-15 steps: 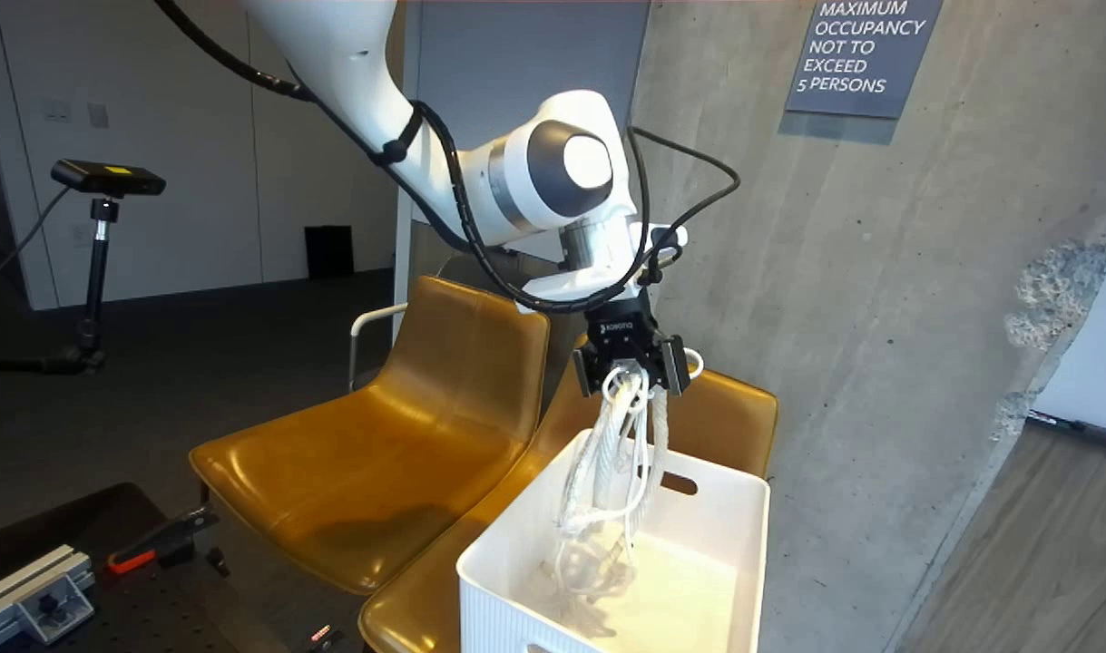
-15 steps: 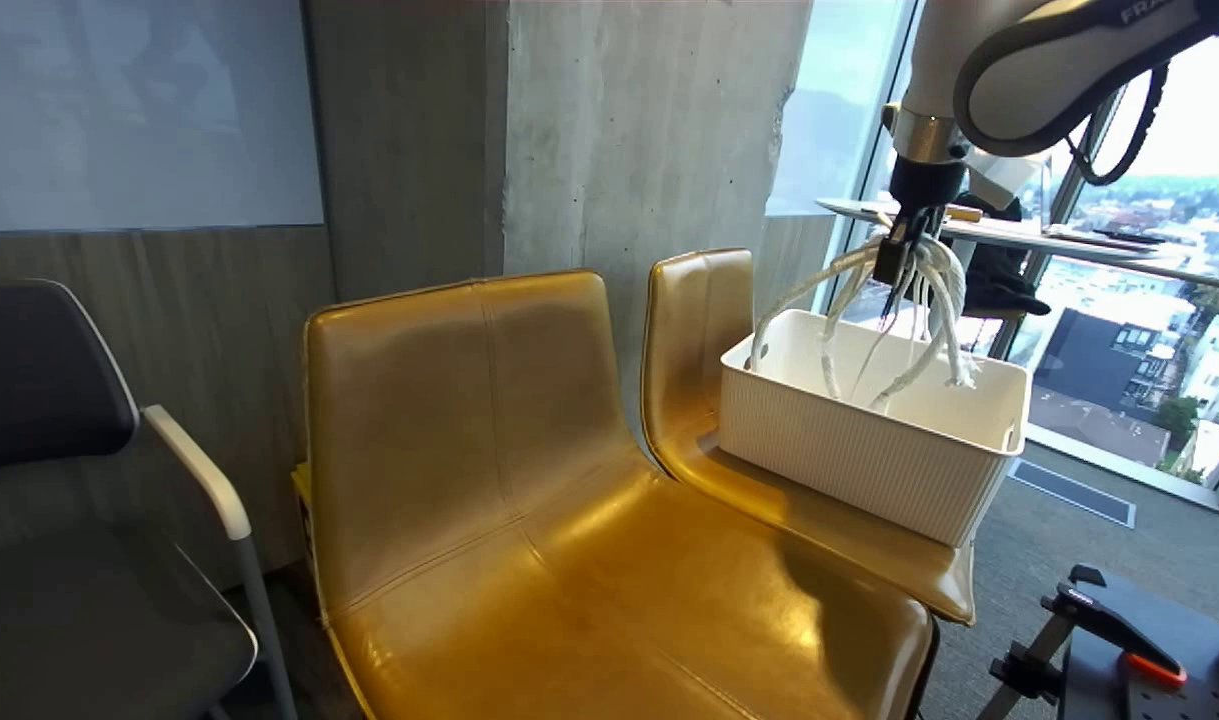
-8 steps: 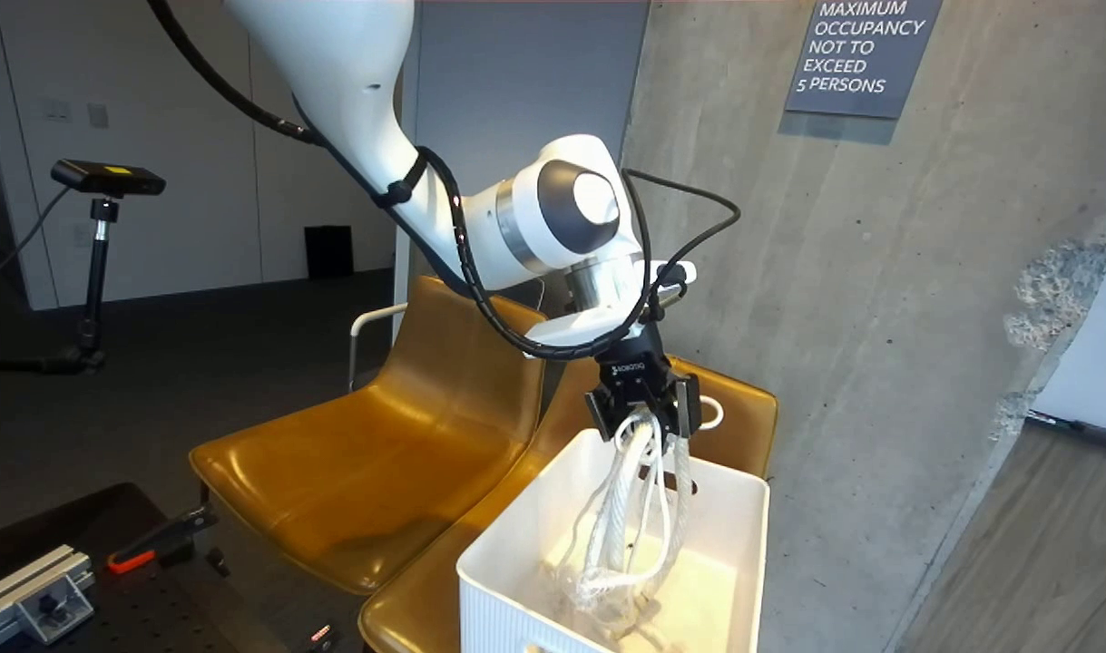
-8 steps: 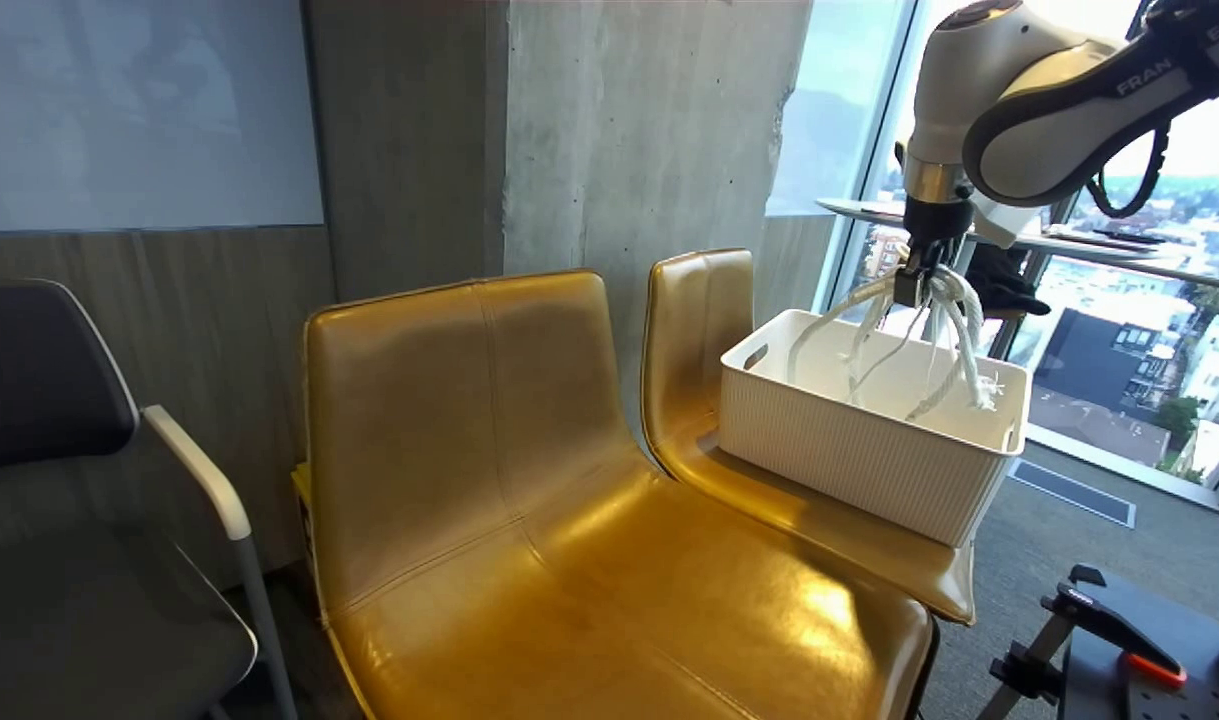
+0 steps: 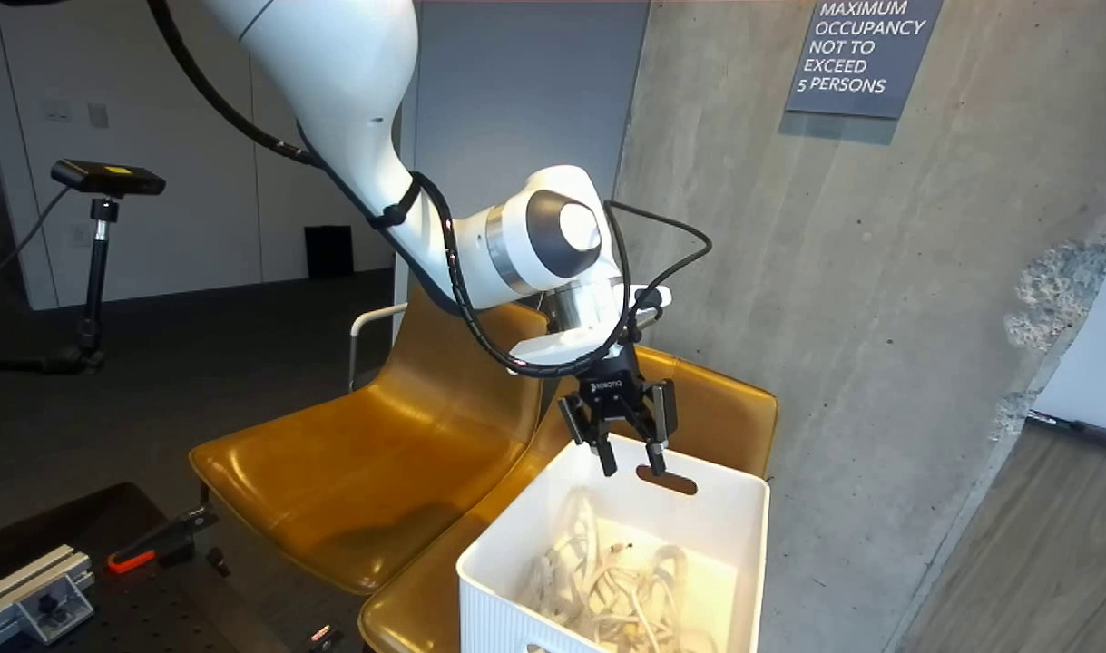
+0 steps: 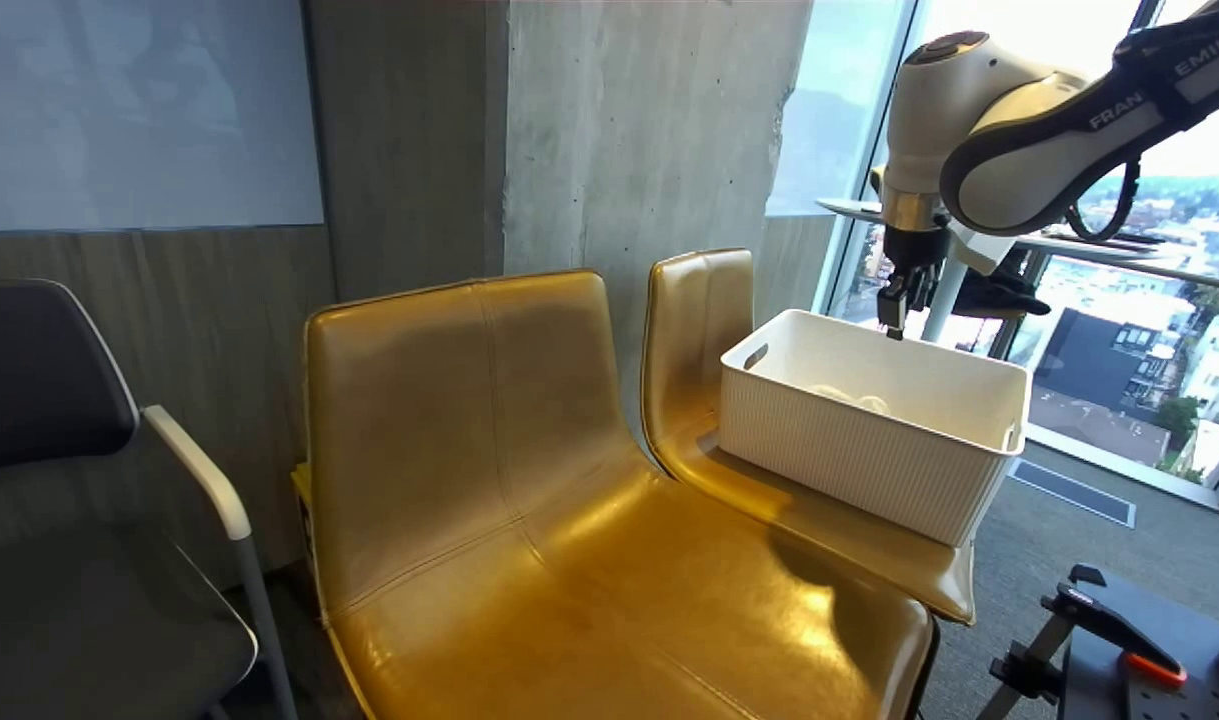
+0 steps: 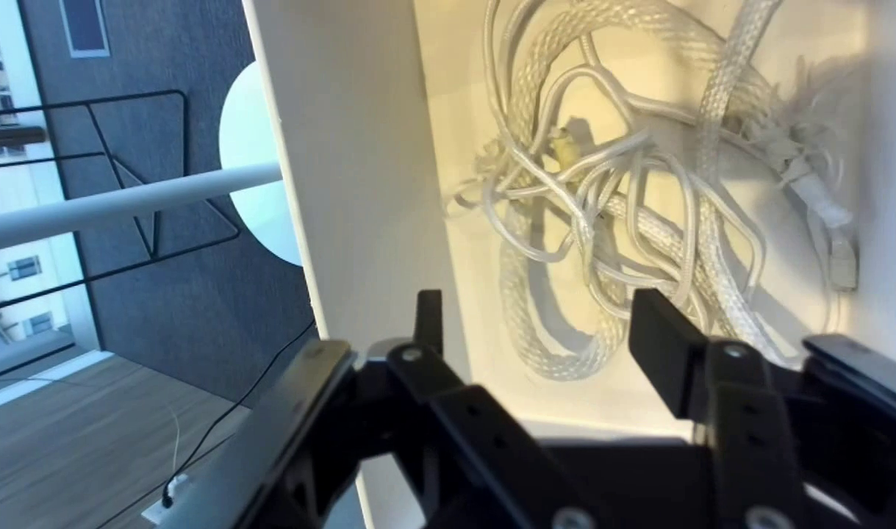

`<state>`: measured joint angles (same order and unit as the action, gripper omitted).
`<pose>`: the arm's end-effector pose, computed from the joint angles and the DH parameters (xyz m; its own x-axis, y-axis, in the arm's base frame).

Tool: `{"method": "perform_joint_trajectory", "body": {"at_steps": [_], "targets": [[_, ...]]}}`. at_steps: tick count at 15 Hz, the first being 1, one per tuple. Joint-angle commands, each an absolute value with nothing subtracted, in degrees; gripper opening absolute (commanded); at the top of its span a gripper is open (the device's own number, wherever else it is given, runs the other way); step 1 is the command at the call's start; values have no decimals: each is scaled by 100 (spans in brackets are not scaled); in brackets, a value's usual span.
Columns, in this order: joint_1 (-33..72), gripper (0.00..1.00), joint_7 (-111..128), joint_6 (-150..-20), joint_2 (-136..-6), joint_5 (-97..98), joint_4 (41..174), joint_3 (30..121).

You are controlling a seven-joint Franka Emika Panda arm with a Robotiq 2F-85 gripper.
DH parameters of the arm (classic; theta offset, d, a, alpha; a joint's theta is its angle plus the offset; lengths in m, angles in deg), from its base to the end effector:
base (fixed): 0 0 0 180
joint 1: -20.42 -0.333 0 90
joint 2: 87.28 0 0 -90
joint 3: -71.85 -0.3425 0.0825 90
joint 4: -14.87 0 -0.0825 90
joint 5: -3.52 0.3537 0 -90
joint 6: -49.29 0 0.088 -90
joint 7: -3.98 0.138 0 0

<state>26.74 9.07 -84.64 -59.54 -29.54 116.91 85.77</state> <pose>0.6170 -0.2327 0.3188 0.9999 -0.0167 0.0008 -0.0147 -0.8561 0.5166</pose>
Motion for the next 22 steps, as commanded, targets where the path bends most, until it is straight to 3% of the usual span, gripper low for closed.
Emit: {"method": "perform_joint_trajectory", "body": {"at_steps": [1, 8, 9, 11, 22], "targets": [[2667, 73, 888, -8455, -5951, -2937, 11679, 8593], [2668, 76, 888, -8455, -5951, -2938, 11679, 8598], [2668, 94, 888, -8455, -5951, -2938, 11679, 8598], [2730, 100, 783, -8565, -5938, -2745, 11739, 8484], [3223, 100, -176, -9017, -5765, -815, 11887, 8036]]}}
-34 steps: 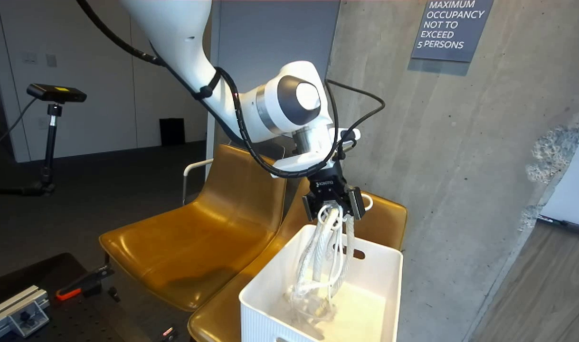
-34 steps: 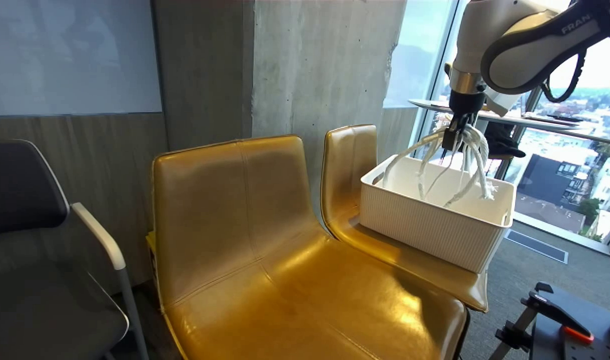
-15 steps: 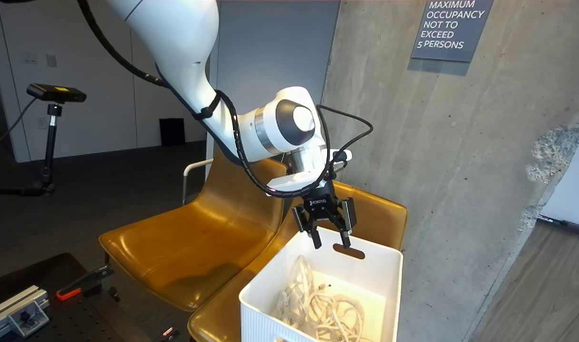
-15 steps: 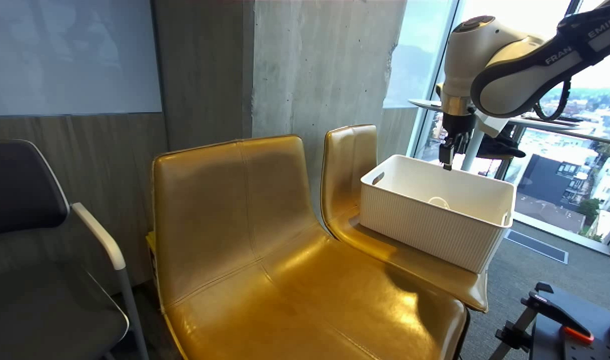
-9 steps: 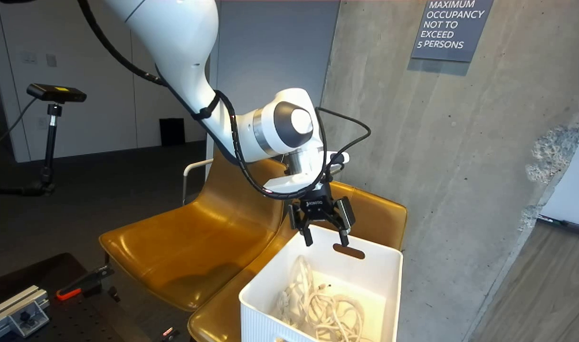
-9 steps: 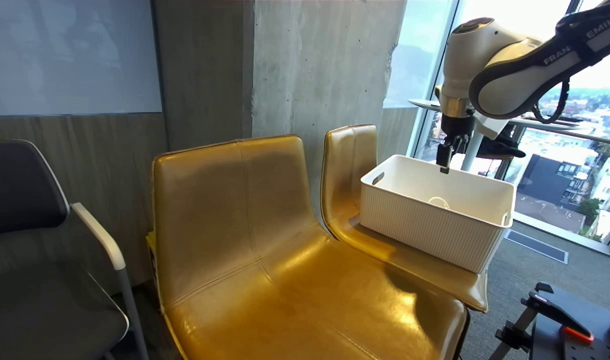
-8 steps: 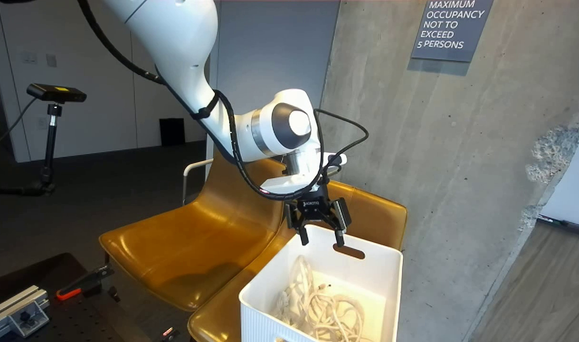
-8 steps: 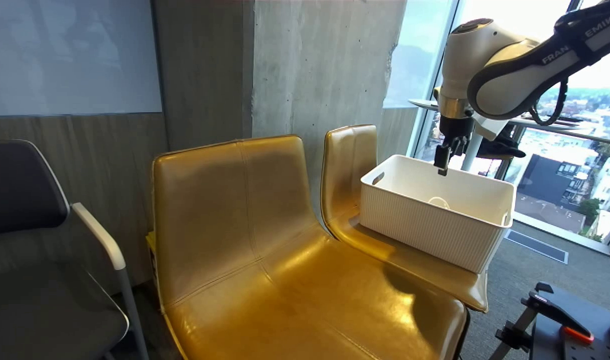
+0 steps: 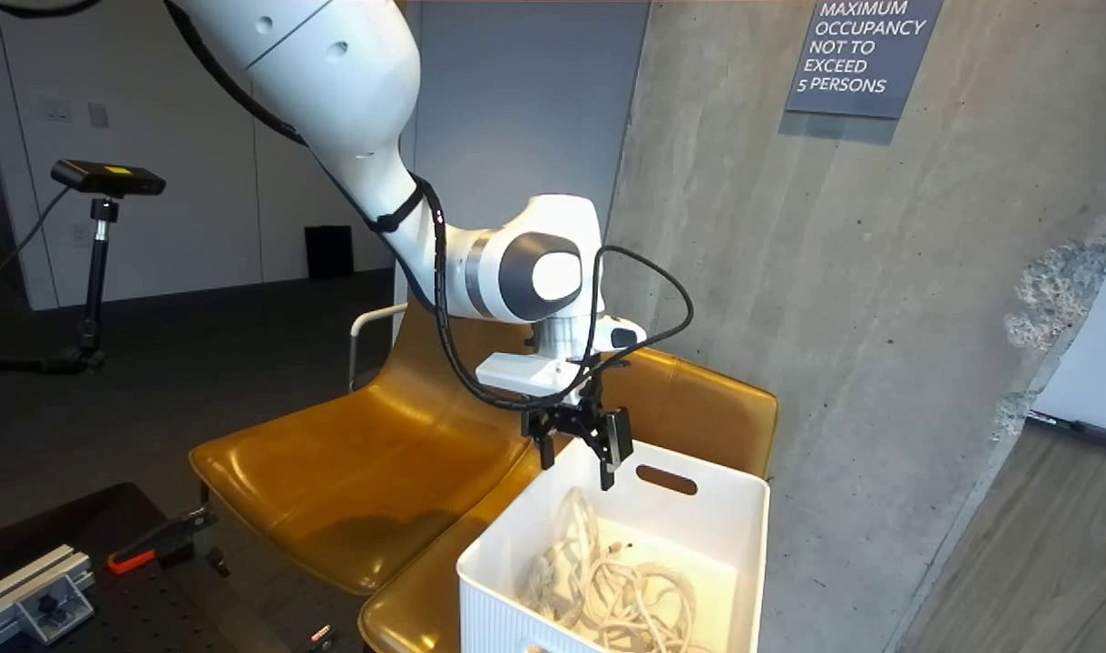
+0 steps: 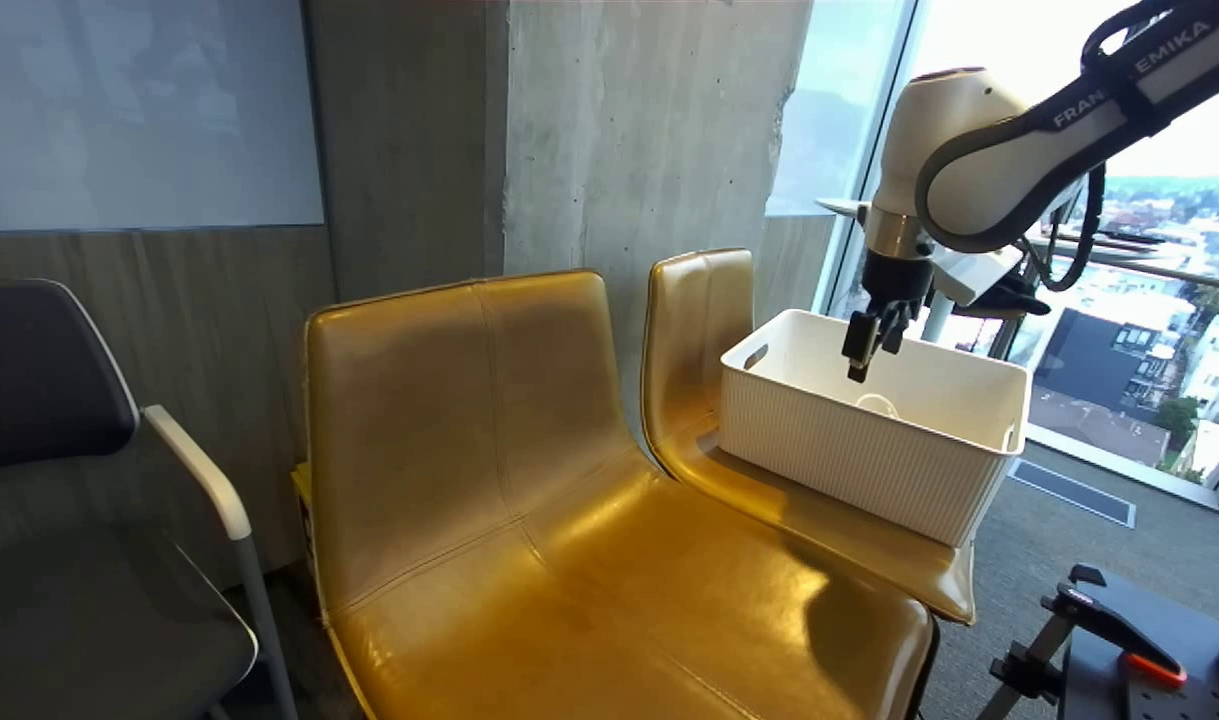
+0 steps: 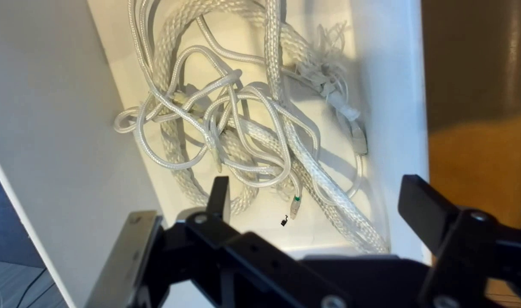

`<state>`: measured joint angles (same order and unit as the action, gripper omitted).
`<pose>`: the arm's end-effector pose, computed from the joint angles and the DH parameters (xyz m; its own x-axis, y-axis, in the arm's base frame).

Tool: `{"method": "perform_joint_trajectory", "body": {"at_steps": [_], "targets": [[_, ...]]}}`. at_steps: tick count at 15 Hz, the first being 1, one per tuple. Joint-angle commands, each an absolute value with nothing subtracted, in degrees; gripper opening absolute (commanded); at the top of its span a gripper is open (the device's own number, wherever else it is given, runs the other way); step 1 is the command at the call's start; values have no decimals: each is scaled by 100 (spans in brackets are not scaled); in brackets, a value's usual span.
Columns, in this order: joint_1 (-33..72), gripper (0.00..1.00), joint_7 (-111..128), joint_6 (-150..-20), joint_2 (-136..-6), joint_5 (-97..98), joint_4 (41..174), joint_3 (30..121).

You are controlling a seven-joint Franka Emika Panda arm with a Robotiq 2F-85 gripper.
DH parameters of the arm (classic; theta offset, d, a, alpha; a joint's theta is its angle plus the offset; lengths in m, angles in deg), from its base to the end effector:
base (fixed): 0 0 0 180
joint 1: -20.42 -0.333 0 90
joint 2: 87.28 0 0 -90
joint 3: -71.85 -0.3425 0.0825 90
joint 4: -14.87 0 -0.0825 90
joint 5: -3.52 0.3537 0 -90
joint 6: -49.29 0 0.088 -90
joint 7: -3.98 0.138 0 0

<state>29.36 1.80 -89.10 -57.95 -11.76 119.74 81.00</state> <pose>0.6182 -0.1999 0.2774 0.9979 -0.0561 0.0338 -0.0631 -0.9619 0.2660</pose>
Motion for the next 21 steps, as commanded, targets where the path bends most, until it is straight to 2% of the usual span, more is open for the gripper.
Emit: {"method": "perform_joint_trajectory", "body": {"at_steps": [1, 11, 21], "targets": [[3293, 100, -249, -9005, -5749, -721, 11856, 8035], [3599, 100, -659, -9003, -5179, -231, 11291, 8015], [3465, 100, -509, -8915, -5287, -374, 11479, 8102]]}}
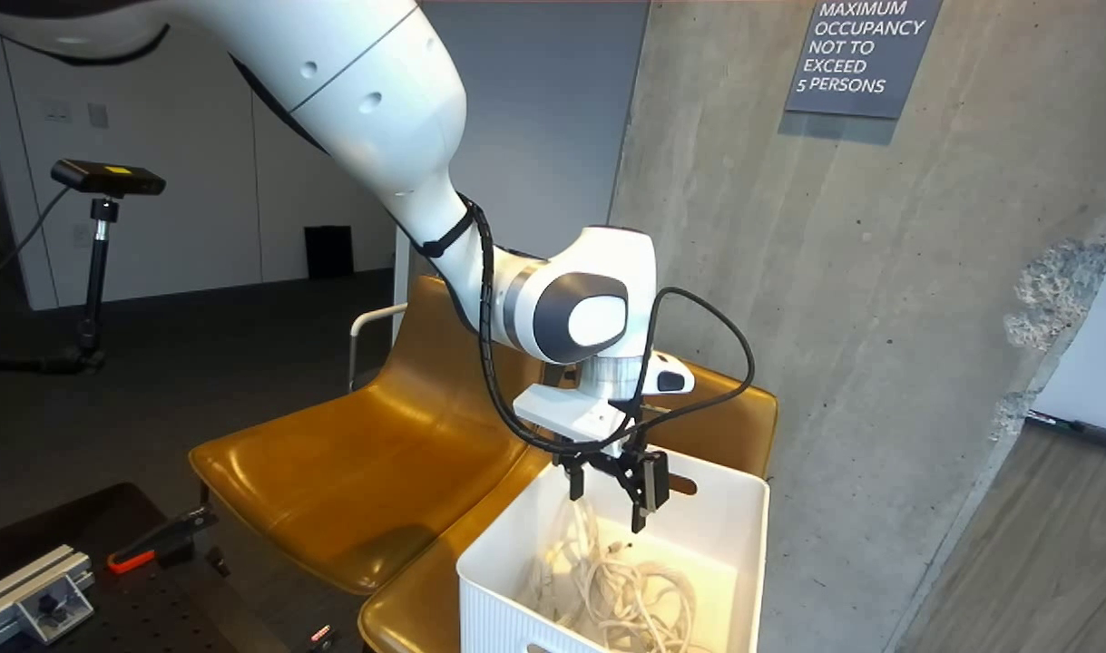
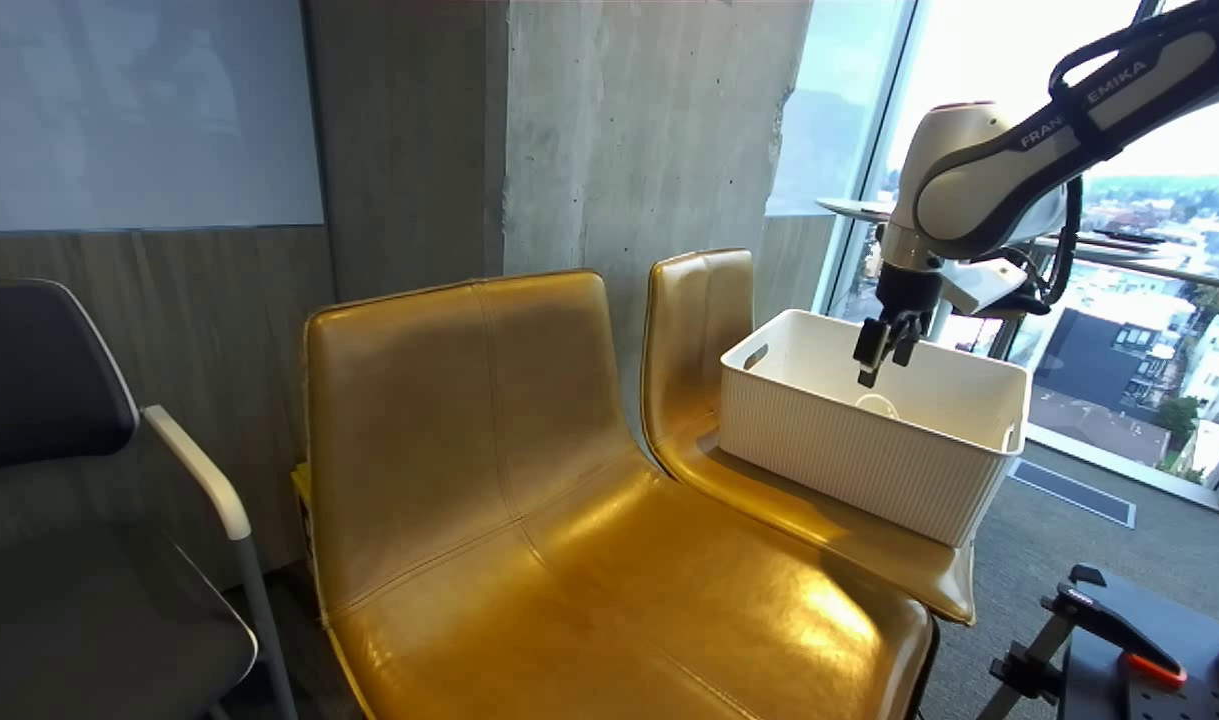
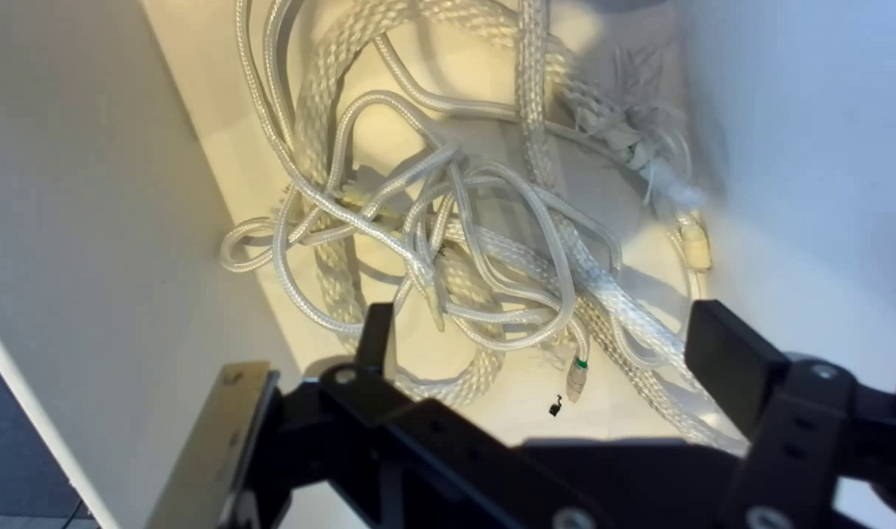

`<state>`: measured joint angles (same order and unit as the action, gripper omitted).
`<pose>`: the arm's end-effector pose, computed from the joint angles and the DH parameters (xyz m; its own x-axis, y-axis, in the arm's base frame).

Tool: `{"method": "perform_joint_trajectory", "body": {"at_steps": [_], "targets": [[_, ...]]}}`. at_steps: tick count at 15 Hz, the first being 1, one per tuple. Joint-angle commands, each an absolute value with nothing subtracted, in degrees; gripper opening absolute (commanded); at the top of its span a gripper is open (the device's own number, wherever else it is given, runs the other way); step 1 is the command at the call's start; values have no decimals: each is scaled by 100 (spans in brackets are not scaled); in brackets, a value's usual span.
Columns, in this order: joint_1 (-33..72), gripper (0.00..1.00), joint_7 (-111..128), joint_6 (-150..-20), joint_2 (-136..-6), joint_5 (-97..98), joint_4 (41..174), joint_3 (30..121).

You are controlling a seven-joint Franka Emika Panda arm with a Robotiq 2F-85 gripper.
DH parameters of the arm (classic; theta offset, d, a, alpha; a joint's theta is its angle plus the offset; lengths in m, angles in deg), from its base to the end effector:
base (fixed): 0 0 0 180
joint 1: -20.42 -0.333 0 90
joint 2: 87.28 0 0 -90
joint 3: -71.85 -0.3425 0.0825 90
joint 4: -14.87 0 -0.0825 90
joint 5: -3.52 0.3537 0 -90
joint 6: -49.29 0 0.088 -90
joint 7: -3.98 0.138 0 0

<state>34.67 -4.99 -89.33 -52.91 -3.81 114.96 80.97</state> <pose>0.6183 -0.2584 0.2537 0.9917 -0.1236 0.0363 -0.1283 -0.9738 0.1879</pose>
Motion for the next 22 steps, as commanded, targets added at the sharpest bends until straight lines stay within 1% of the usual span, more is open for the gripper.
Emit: {"method": "perform_joint_trajectory", "body": {"at_steps": [1, 10, 22], "targets": [[3491, 100, -490, -8888, -5186, -346, 11396, 8108], [3613, 100, -36, -8919, -3938, -304, 10374, 8287], [3926, 100, 19, -8832, -2081, -310, 8155, 8335]]}}
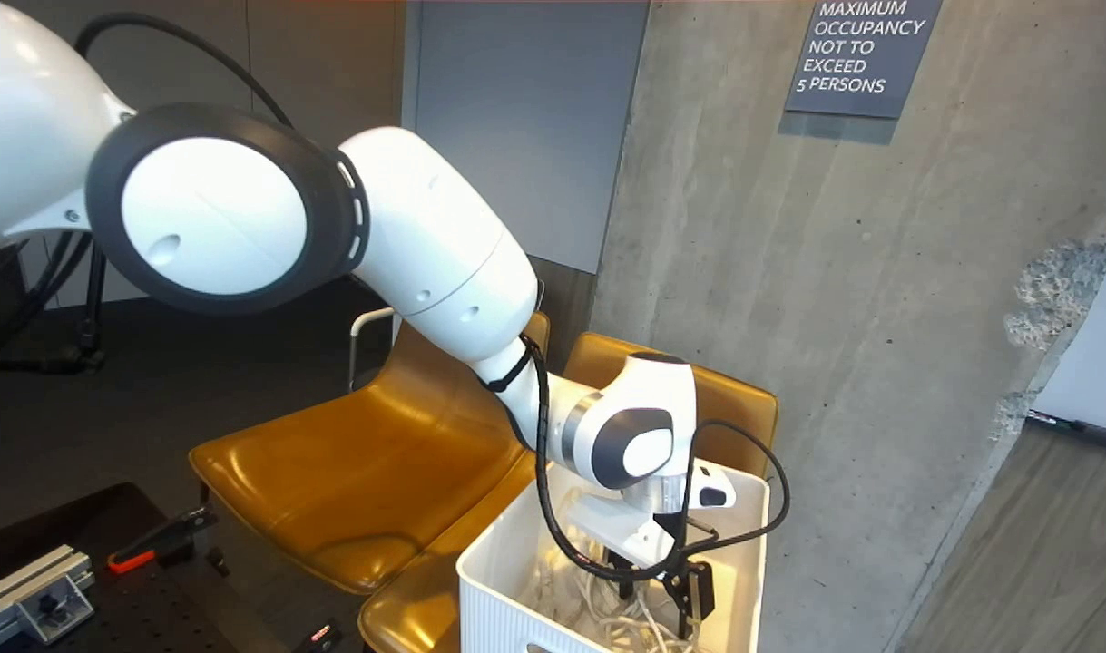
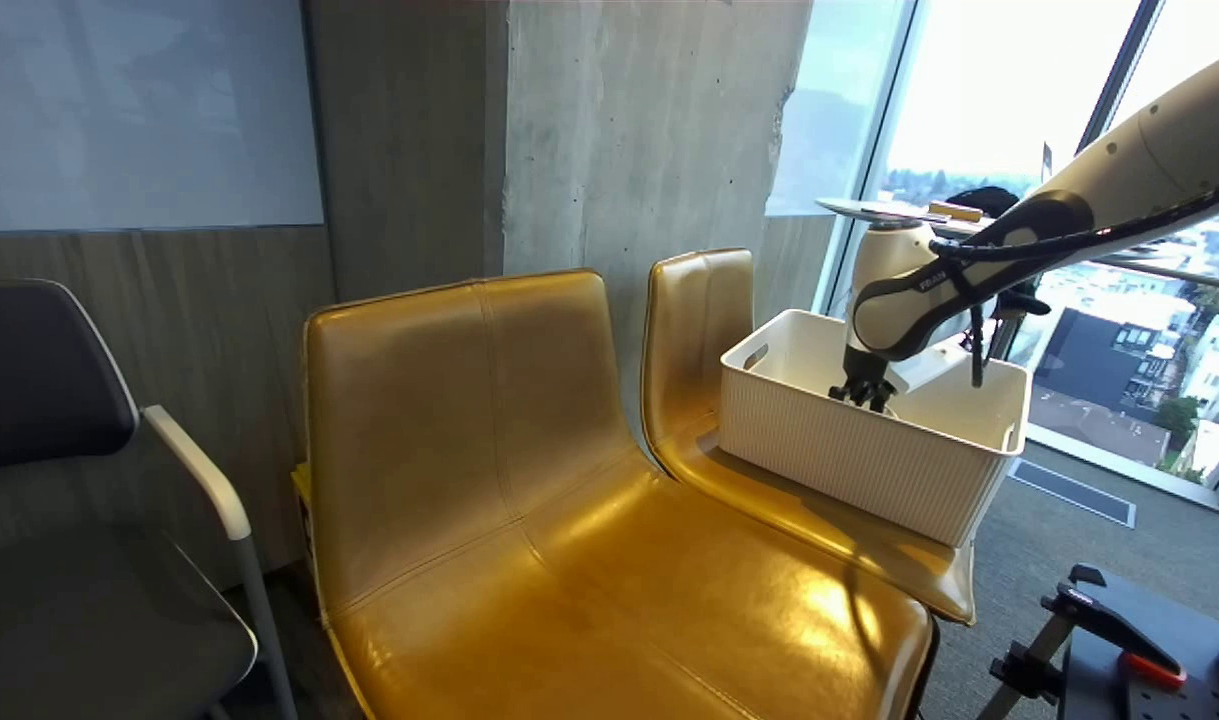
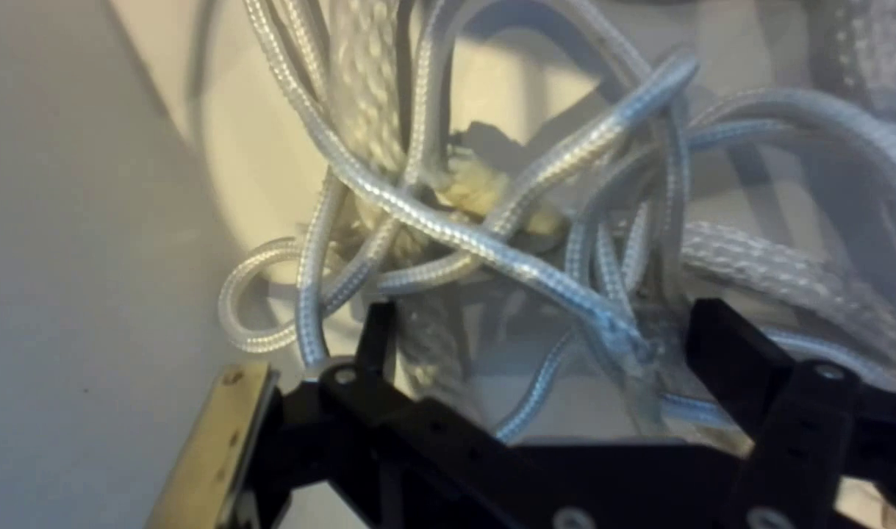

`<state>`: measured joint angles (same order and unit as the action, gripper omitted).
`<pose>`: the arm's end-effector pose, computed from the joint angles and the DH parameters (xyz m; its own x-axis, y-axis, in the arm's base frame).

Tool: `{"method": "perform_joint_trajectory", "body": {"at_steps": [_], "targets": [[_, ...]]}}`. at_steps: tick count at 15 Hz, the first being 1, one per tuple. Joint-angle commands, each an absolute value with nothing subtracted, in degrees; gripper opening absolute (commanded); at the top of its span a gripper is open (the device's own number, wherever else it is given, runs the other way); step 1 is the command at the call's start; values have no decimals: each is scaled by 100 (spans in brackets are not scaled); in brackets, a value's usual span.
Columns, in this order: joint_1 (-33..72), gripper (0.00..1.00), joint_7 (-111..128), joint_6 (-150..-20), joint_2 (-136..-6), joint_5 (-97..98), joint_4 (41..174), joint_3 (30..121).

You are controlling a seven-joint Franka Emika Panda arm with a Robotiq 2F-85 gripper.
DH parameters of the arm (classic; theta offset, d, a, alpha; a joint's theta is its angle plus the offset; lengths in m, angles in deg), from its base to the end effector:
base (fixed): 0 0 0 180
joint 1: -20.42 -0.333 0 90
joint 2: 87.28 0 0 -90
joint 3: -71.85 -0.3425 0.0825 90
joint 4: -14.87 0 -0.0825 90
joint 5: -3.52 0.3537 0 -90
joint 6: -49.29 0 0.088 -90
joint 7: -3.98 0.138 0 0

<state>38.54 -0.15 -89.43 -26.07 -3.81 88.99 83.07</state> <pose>0.6663 -0.3365 0.1097 0.9719 -0.2341 0.0270 -0.2329 -0.9369 0.2609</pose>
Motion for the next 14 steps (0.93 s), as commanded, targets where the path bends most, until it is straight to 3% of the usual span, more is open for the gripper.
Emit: {"method": "perform_joint_trajectory", "body": {"at_steps": [1, 3, 4, 5, 14], "targets": [[3933, 100, 18, -8809, -1965, -314, 8010, 8333], [3938, 100, 4, -8745, -1756, -319, 7765, 8322], [3935, 92, 0, -8713, -1663, -323, 7664, 8322], [3941, 72, -4, -8665, -1608, -327, 7573, 8330], [3943, 6, 32, -8087, -1277, -364, 6885, 8399]]}}
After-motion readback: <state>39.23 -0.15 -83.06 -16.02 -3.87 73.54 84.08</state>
